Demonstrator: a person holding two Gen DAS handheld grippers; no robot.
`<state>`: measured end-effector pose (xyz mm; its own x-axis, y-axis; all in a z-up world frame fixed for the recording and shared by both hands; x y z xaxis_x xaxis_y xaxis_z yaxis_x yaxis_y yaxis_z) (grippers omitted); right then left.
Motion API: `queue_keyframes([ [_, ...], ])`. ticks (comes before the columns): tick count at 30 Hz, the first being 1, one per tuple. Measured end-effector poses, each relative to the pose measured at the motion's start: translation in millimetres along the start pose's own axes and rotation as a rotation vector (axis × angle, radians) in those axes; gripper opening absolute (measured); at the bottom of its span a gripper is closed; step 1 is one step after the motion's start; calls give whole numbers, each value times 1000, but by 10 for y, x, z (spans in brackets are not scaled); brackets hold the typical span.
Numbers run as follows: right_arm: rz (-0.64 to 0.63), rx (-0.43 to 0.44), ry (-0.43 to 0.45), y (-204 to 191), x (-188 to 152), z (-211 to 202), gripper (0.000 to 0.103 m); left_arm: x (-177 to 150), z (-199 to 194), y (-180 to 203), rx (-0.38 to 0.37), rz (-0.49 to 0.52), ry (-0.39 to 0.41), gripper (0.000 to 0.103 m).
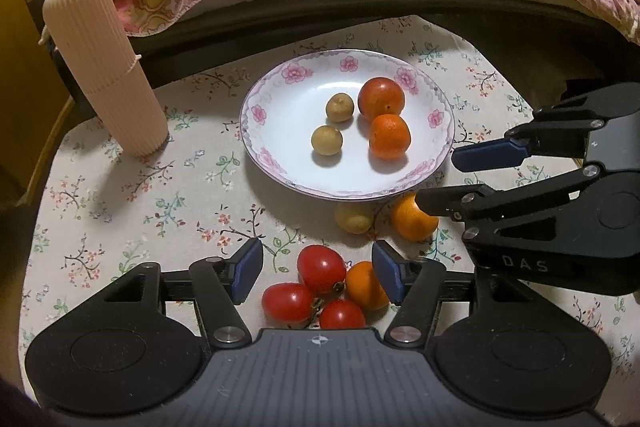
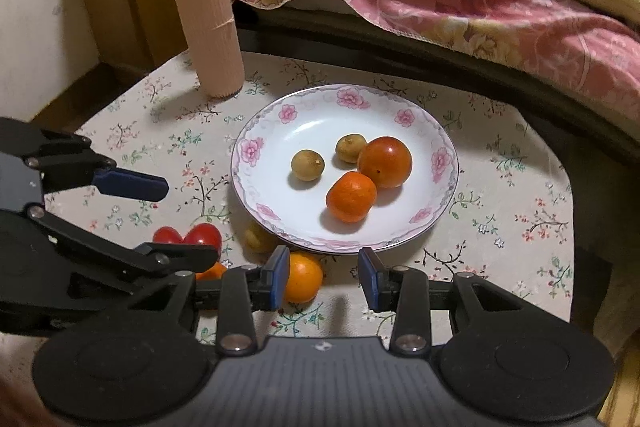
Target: Organize fruits
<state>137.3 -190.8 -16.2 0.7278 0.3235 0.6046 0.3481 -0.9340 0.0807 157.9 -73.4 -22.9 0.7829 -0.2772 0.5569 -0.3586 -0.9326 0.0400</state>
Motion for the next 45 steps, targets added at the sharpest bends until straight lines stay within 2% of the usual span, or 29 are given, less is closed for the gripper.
queue_keyframes([
  [17, -58, -35, 3, -119, 19, -5, 38, -26, -46, 10, 21, 30, 10, 68],
  [23, 9, 13, -21, -33, -9, 35, 38, -16, -46, -32, 17, 11, 4, 71],
  [28, 11, 17, -28, -47, -26, 55, 38, -34, -53, -22, 18, 16, 0, 71],
  [37, 12, 24, -42, -66, -28, 103, 38, -47, -43, -85, 60, -10, -14, 76],
  [45, 11, 25, -44, -58, -30, 120, 38, -50, -68, -68, 103, 8, 10, 77],
])
Point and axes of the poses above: each gripper's, at about its wrist camera, not at the fingertips, and z roughly the way its jaws point, y to its right, x to its top, the point moved 1 cm from there along z, roughly the way its jaws point, and after that the axes turned 11 degrees about -z, right-handed, at the moved point
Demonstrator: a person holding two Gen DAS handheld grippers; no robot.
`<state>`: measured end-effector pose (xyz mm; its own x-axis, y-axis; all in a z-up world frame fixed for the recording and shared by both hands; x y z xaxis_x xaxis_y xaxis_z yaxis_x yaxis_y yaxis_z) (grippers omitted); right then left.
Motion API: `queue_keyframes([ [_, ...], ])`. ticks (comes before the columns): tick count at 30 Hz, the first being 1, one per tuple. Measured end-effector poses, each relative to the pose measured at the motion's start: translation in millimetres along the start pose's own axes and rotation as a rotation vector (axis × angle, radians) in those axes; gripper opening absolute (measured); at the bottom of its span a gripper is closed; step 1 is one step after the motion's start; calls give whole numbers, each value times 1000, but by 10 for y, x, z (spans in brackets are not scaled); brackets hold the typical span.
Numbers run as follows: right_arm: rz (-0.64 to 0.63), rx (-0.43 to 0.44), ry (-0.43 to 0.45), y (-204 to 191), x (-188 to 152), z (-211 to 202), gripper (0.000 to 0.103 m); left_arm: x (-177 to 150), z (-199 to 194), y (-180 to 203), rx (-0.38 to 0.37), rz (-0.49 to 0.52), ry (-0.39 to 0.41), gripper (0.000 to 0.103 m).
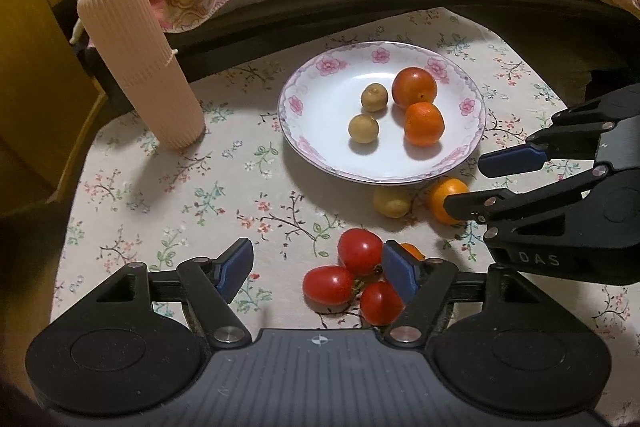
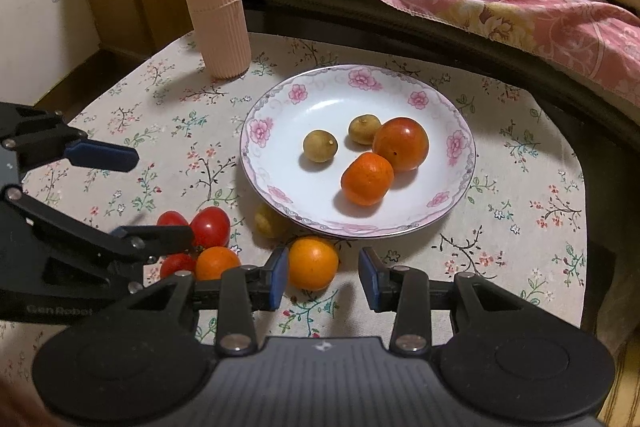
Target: Organize fruits
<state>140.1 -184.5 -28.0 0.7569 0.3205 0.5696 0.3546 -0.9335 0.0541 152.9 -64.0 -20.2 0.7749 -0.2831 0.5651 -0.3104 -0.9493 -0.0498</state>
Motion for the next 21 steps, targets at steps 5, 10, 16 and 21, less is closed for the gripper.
queue_keyframes([
  [5, -2, 0, 2, -5, 1, 0, 38, 1, -8, 2, 24, 13, 10, 78],
  [10, -6, 2, -2, -11, 3, 4, 38, -2, 1, -7, 30, 14, 7, 78],
  [16, -8, 4, -6, -15, 1, 18, 38, -8, 5, -5, 39, 20, 7, 78],
  [21, -7, 6, -5, -17, -1, 20, 38, -12, 13, -10, 40, 21, 4, 78],
])
Point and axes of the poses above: each gripper's, at about its wrist camera, not at the fingertips, and z roughly the way its jaws point, y to its right, x to its top, the point moved 1 cm from there along z, roughly the way its jaws point, and after that the axes turned 11 degrees about -z, right-handed, at the moved point
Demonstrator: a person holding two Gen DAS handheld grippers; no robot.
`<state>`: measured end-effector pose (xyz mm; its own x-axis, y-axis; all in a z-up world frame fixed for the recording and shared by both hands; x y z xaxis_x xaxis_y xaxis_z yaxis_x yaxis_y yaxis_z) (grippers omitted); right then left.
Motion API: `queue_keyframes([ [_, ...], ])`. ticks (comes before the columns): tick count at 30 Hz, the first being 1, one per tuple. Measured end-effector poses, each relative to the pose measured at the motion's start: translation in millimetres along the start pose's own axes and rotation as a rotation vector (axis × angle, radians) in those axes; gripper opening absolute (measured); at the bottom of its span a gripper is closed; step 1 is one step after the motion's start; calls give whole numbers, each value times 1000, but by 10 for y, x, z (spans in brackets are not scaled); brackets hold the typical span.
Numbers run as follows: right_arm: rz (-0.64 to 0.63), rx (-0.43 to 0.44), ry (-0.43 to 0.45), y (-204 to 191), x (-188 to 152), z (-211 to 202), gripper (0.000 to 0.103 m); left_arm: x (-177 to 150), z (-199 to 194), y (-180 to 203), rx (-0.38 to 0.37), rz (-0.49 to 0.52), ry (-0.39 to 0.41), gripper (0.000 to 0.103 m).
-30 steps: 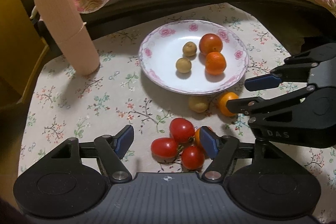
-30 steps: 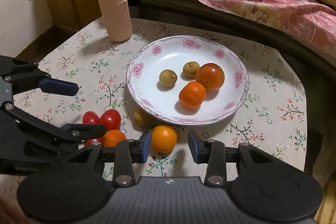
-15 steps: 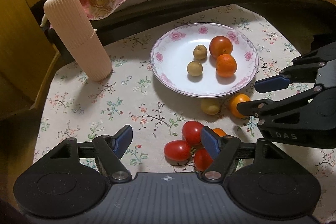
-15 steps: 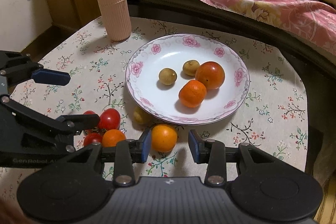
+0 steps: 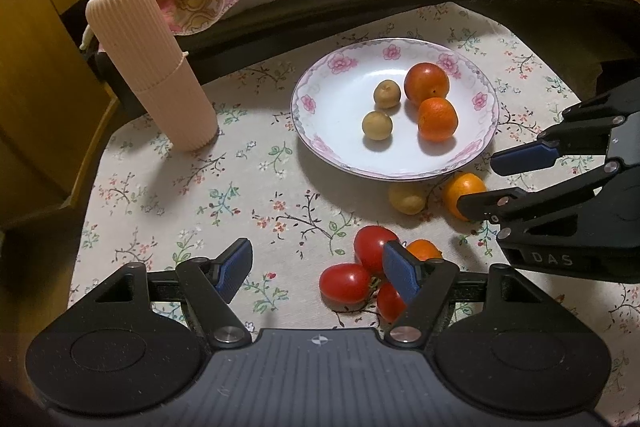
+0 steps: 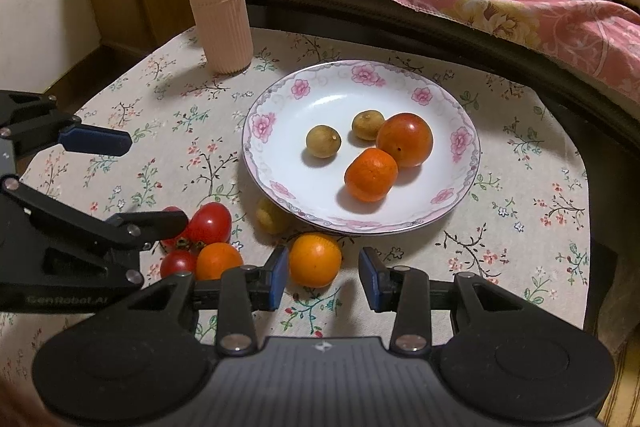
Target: Organize fruits
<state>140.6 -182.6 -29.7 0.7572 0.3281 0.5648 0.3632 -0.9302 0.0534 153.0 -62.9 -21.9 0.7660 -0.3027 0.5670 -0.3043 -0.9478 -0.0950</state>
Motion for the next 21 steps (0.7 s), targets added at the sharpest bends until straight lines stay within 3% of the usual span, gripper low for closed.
queue_keyframes([
  [12, 14, 26, 3, 32, -5, -19, 39, -64, -22, -161, -49, -22, -21, 78],
  [21, 8, 67, -17, 6, -39, 49, 45, -180, -44, -251, -112, -35, -53, 78],
])
Point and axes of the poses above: each gripper's, at about its wrist camera, not at the fingertips, and z roughly the way its jaws point, y to its right, x to its top, the point moved 1 cm from there along z, roughly the way its jaws point, and after that the axes turned 11 degrees about -z, right-handed, at the moved point
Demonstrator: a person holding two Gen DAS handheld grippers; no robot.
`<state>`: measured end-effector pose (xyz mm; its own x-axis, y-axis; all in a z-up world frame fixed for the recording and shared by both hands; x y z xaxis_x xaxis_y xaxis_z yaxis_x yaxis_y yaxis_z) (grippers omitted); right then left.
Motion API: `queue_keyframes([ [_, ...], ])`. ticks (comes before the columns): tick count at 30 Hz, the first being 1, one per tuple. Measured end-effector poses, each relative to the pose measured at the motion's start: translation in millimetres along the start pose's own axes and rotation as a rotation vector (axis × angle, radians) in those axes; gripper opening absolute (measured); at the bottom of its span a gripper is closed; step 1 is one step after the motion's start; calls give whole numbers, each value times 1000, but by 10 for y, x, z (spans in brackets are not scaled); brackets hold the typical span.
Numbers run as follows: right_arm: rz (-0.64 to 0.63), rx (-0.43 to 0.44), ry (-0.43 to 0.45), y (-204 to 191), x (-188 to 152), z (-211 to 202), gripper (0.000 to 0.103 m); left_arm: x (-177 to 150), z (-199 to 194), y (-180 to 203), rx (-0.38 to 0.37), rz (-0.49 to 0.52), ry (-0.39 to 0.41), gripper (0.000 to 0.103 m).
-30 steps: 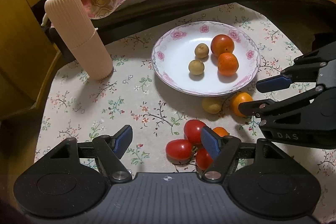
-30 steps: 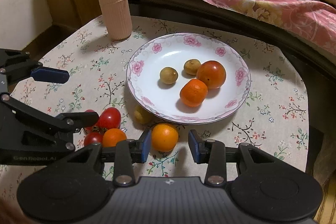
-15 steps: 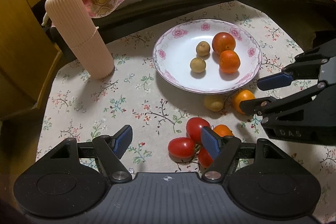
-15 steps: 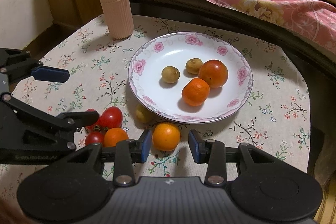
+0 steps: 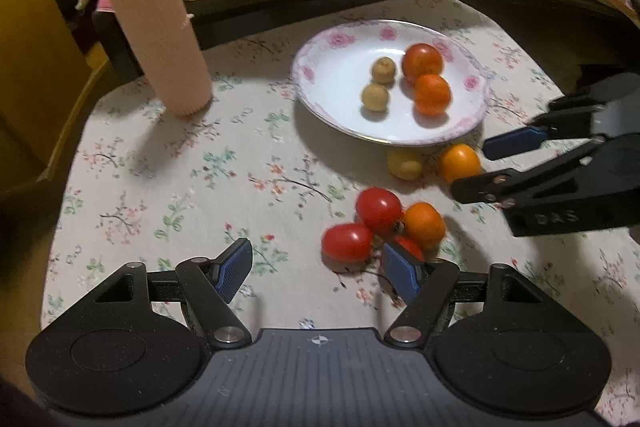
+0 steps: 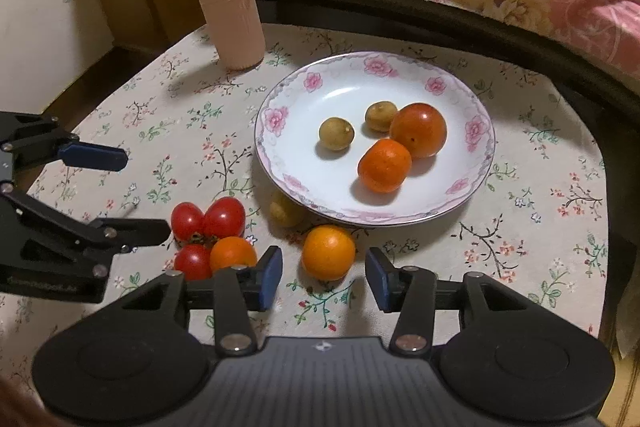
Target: Organize fruits
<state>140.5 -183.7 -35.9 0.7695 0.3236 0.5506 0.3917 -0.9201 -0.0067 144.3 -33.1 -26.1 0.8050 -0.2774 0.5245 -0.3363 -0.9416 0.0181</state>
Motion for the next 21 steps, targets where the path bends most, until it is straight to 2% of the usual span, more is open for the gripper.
queue_keyframes([
  [5, -23, 23, -24, -64, -14, 75, 48, -90, -24, 87, -84, 31, -13, 78],
  [8, -44, 18, -26, -94, -14, 87, 49, -132, 9, 156, -108, 47, -19, 78],
  [11, -23, 15, -26, -40, -19, 74, 49, -130, 70, 196, -116, 38, -27, 66],
  [13, -14, 3, -26, -7, -25, 62, 49, -107, 113, 203, -131, 9, -43, 54],
  [21, -5, -12, -24, 87, -41, 24, 49, -81, 217, 263, -122, -31, -49, 48],
])
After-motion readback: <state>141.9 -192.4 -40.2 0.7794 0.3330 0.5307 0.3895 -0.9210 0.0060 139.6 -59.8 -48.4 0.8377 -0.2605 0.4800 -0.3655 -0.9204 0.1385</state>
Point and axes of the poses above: each gripper's, at about its wrist camera, not at the fingertips, and z roughly the way its jaws point, y to its right, x to its top, the point moved 1 cm from there along z, roughly the way its jaws point, and after that the axes turned 11 degrees about -z, right-handed, at the moved point
